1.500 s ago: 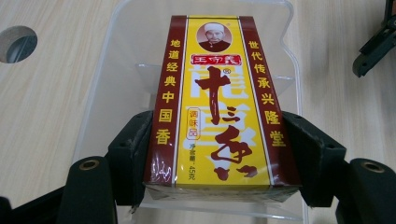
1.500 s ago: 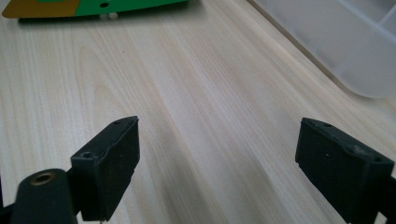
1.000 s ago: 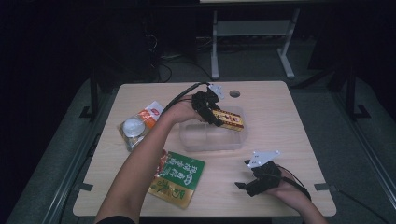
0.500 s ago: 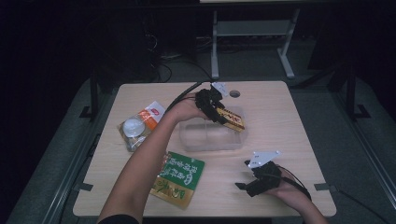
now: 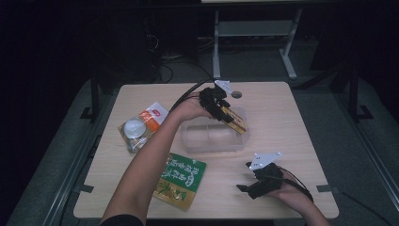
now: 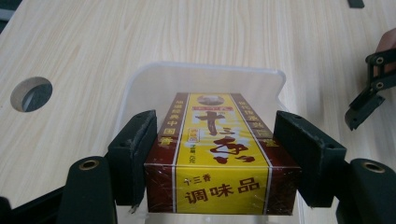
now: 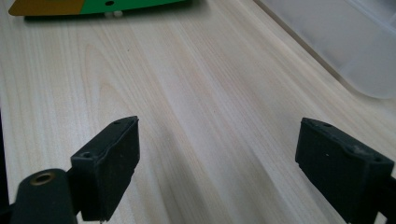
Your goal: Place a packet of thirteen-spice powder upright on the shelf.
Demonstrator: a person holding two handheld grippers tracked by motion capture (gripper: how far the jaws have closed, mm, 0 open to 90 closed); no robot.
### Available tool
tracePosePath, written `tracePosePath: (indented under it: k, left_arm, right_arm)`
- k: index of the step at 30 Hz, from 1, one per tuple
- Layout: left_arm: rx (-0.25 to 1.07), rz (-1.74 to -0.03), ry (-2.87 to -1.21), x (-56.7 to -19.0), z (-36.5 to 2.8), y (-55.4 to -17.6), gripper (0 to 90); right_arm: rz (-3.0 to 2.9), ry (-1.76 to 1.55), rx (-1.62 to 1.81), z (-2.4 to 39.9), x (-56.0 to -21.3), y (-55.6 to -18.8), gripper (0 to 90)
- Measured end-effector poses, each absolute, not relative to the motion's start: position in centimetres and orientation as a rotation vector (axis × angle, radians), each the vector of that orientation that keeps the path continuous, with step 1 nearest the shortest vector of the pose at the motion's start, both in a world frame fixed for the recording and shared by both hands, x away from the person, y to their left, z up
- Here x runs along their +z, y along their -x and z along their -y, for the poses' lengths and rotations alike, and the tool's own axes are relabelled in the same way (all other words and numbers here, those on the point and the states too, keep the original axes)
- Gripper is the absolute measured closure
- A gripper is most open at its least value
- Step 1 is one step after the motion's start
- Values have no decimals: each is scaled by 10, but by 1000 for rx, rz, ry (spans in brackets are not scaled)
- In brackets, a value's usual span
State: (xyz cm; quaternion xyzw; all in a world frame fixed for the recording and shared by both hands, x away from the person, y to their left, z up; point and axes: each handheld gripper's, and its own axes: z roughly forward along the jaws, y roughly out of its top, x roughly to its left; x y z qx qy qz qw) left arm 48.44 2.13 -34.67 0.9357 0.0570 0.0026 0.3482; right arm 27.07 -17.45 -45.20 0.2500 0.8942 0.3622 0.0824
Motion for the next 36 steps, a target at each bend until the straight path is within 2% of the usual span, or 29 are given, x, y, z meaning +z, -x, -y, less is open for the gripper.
tracePosePath:
  k: [28, 36]
  left_arm:
    - [-59, -142, -2343, -355, 4, -492, 307]
    - [-61, -155, -2301, -347, 1, -490, 289]
  right_arm:
    - [-2683, -743, 1085, 174, -453, -271, 133]
    - [-2684, -741, 1085, 174, -453, -271, 133]
